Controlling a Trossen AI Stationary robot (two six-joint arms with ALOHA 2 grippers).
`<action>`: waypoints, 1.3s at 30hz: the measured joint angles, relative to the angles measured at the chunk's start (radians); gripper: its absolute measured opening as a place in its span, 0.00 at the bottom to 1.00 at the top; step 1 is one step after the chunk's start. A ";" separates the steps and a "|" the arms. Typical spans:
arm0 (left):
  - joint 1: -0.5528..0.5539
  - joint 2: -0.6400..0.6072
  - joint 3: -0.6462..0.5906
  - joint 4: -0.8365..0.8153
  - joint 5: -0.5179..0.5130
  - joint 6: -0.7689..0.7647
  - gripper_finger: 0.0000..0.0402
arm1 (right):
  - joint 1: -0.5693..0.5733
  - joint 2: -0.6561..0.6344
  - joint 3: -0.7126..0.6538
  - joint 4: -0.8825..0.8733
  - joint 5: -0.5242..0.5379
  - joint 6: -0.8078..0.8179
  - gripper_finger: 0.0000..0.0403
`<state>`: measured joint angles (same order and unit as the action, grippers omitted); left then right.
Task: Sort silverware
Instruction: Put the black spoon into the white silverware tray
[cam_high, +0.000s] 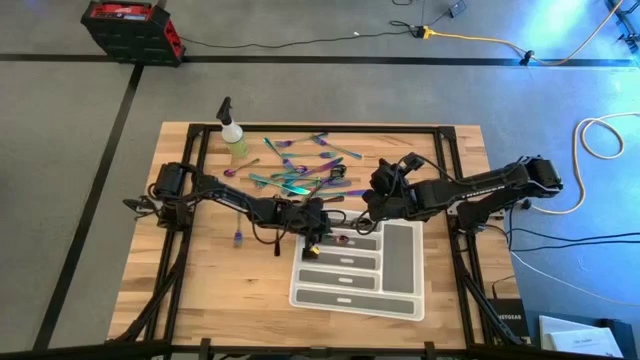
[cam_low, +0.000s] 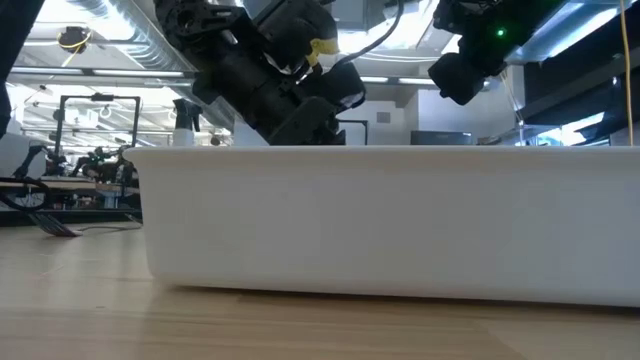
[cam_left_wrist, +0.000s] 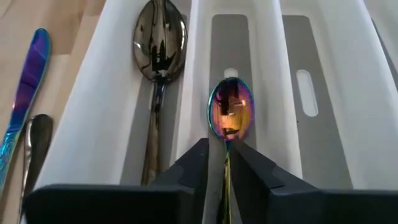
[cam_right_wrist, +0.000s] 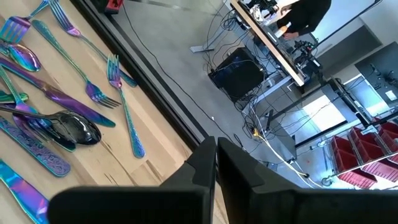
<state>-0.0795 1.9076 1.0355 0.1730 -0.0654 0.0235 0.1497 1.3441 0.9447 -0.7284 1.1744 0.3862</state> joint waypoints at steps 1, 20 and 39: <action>0.000 0.000 0.000 0.001 0.000 0.000 0.15 | 0.000 0.000 0.000 0.000 0.000 0.000 0.00; 0.065 -0.230 0.000 -0.118 -0.592 0.131 0.17 | 0.000 0.000 0.000 -0.005 -0.035 -0.002 0.00; 0.213 -0.300 -0.156 -0.400 -0.355 -0.373 0.17 | 0.000 0.000 -0.045 0.022 -0.092 -0.002 0.00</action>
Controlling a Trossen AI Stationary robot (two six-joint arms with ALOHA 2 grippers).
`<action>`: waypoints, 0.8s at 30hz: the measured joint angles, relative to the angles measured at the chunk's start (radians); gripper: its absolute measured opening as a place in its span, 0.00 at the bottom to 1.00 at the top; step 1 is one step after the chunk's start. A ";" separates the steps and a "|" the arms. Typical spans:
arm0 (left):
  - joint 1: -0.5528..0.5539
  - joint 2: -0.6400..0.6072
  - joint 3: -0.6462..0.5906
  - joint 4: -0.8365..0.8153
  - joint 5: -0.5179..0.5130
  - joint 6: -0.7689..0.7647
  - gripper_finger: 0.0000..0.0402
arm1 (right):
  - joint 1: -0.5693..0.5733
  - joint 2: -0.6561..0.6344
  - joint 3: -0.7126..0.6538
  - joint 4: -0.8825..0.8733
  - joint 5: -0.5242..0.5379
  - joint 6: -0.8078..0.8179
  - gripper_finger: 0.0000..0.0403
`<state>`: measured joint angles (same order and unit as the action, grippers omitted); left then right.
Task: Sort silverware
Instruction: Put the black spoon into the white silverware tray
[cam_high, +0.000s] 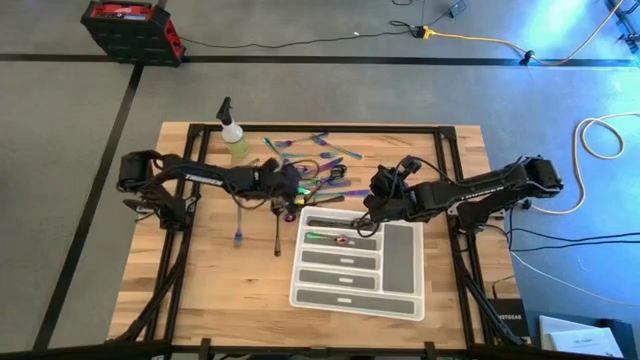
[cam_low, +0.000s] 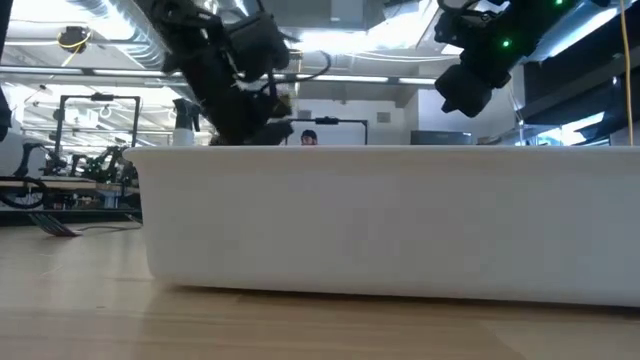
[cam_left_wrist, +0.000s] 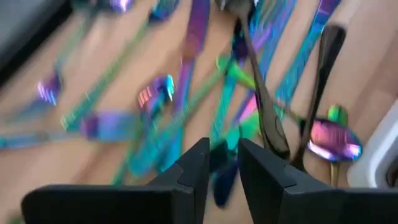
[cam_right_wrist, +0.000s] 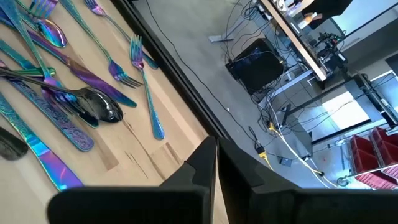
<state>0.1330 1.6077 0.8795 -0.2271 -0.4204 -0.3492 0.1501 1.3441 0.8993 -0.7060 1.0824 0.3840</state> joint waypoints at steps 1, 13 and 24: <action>-0.020 0.000 -0.014 -0.011 -0.042 -0.062 0.17 | 0.000 0.000 0.000 0.001 0.000 0.000 0.00; -0.314 -0.008 -0.057 -0.210 -0.307 -1.082 0.17 | 0.000 0.000 0.000 0.006 -0.022 0.000 0.00; -0.425 -0.005 -0.056 -0.332 -0.299 -1.310 0.17 | 0.000 0.000 0.000 0.010 -0.023 0.000 0.00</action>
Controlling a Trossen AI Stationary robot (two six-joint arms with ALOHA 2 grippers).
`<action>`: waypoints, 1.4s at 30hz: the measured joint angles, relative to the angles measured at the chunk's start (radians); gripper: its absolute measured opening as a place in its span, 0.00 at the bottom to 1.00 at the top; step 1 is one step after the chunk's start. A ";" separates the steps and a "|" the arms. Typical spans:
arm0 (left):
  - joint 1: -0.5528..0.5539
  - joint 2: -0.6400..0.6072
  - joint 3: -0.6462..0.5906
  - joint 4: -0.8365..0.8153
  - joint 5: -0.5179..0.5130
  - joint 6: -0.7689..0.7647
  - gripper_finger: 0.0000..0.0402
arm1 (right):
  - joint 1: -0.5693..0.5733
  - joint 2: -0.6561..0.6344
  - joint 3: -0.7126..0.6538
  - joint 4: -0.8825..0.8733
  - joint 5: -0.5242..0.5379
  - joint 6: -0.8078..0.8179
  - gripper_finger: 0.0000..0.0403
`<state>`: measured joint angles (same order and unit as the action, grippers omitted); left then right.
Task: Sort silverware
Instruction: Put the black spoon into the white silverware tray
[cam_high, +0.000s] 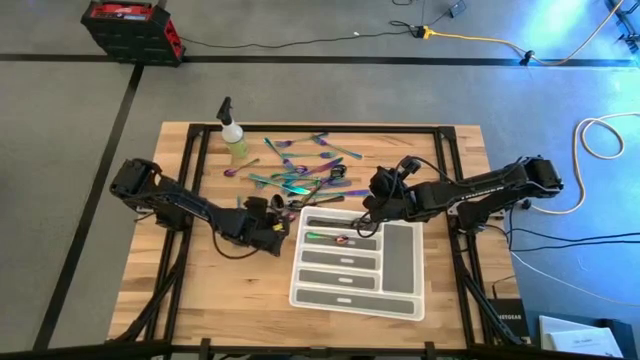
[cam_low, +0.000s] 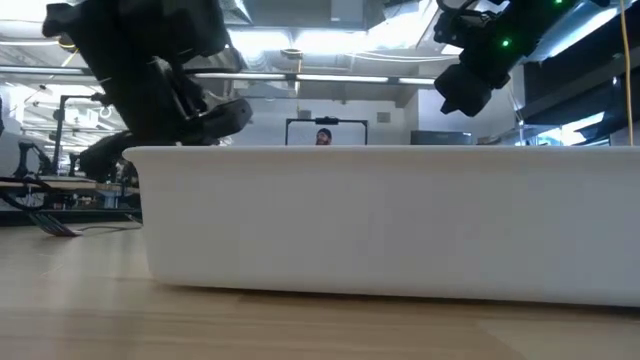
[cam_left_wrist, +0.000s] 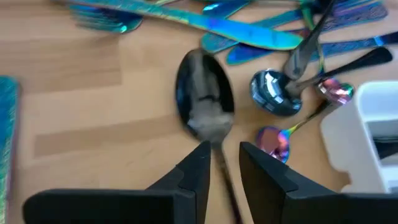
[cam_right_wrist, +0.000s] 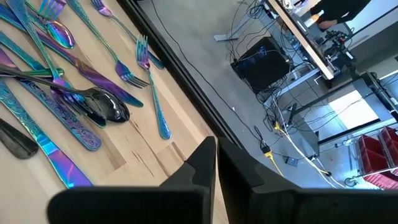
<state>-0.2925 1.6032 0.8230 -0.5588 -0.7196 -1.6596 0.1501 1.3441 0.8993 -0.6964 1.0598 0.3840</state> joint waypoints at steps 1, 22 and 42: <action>-0.004 0.000 0.000 -0.006 0.004 -0.015 0.17 | 0.000 0.000 0.000 0.000 -0.002 0.000 0.00; 0.023 0.123 0.003 0.158 0.106 0.012 0.17 | 0.000 0.000 0.000 0.079 -0.046 -0.070 0.00; 0.038 0.114 0.003 0.016 0.153 0.364 0.17 | 0.000 0.000 0.000 0.097 -0.052 -0.079 0.00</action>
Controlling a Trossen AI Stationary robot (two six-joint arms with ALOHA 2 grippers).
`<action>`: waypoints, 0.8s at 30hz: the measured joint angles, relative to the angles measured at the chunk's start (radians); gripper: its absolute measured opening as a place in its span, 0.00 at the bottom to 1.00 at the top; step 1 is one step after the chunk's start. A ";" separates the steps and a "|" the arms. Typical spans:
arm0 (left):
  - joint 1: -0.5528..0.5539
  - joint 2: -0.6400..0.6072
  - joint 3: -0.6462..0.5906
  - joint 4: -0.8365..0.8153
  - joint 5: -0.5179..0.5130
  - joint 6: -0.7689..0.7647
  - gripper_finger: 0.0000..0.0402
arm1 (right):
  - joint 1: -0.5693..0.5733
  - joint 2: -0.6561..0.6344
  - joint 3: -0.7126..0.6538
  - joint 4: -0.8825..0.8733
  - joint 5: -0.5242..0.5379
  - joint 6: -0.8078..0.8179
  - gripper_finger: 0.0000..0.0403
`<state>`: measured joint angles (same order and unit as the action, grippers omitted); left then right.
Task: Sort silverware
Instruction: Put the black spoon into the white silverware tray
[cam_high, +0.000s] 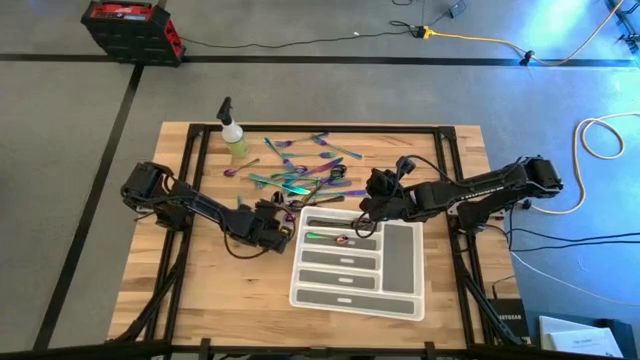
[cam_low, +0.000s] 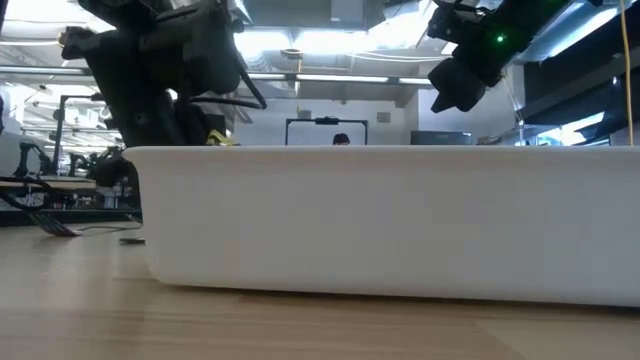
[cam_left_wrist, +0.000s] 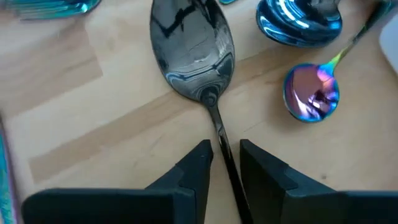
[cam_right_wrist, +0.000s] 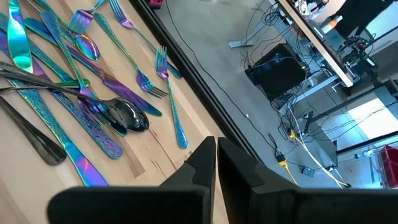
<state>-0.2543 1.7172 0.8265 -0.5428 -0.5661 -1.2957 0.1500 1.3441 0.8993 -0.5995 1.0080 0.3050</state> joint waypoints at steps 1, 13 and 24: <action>0.000 0.000 0.000 0.000 0.005 0.028 0.17 | 0.000 0.000 0.000 0.000 0.000 0.000 0.00; -0.001 -0.005 0.008 -0.117 0.041 0.024 0.11 | 0.000 0.000 0.000 0.000 0.000 0.000 0.00; -0.002 -0.063 0.000 -0.159 0.062 0.061 0.00 | 0.000 0.000 0.000 -0.001 0.000 0.000 0.00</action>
<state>-0.2562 1.6538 0.8265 -0.7015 -0.5039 -1.2345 0.1499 1.3441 0.8993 -0.6004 1.0079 0.3046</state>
